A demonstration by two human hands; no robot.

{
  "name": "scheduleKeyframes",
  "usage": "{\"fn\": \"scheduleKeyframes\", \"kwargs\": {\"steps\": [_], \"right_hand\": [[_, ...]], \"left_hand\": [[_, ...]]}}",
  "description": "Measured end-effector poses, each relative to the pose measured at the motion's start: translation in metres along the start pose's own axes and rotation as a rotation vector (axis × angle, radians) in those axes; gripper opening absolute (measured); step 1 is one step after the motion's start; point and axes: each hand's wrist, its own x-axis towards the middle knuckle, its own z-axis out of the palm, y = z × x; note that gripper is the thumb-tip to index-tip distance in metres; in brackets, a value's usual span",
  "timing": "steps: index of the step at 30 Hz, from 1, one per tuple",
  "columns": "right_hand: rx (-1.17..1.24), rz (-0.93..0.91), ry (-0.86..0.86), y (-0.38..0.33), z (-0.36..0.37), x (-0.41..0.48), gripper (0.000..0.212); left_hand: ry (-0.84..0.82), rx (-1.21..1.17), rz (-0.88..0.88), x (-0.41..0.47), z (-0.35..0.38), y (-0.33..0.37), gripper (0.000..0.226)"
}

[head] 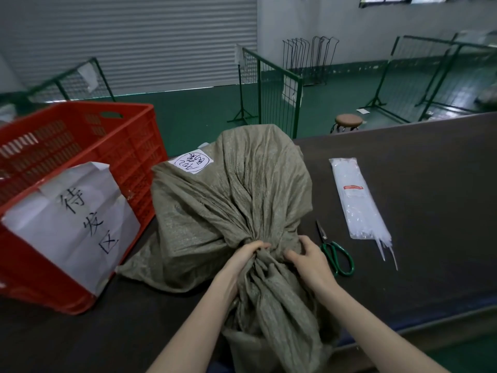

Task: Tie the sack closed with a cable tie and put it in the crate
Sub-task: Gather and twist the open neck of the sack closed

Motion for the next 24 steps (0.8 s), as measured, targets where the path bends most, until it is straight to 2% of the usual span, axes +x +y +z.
{"fn": "scheduleKeyframes", "kwargs": {"steps": [2, 4, 8, 10, 12, 14, 16, 18, 20, 23, 24], "right_hand": [[0.011, -0.096, -0.057, -0.004, 0.001, -0.007, 0.036], [-0.014, -0.156, -0.115, -0.008, 0.003, -0.011, 0.044], [-0.177, -0.167, -0.205, -0.005, 0.011, -0.013, 0.049], [-0.285, -0.142, -0.220, -0.005, 0.015, -0.015, 0.053], [-0.385, -0.168, -0.204, -0.008, 0.019, -0.017, 0.046], [-0.462, -0.219, -0.179, -0.009, 0.022, -0.021, 0.031], [-0.529, -0.269, -0.187, -0.008, 0.024, -0.025, 0.027], [-0.501, -0.290, -0.218, -0.006, 0.022, -0.027, 0.029], [-0.420, -0.301, -0.239, -0.006, 0.015, -0.027, 0.030], [-0.262, -0.298, -0.159, -0.005, 0.007, -0.026, 0.017], [-0.210, -0.280, -0.125, -0.005, 0.006, -0.025, 0.021]], "left_hand": [[-0.108, -0.031, -0.011, -0.003, 0.000, 0.000, 0.030], [-0.147, -0.088, 0.018, -0.002, 0.000, -0.001, 0.031], [-0.133, -0.154, 0.098, -0.001, 0.001, -0.003, 0.076], [-0.139, -0.168, 0.107, 0.004, 0.000, -0.005, 0.088], [-0.156, -0.174, 0.098, 0.001, 0.004, -0.004, 0.075], [-0.144, -0.179, 0.096, -0.001, 0.009, -0.003, 0.046], [-0.103, -0.208, 0.097, 0.000, 0.010, -0.004, 0.019], [-0.006, -0.166, 0.101, 0.000, 0.010, -0.003, 0.014], [0.072, -0.098, 0.111, 0.001, 0.010, -0.002, 0.020], [0.213, -0.011, 0.169, 0.003, 0.012, -0.001, 0.004], [0.229, -0.018, 0.177, 0.004, 0.011, -0.001, 0.007]]}}
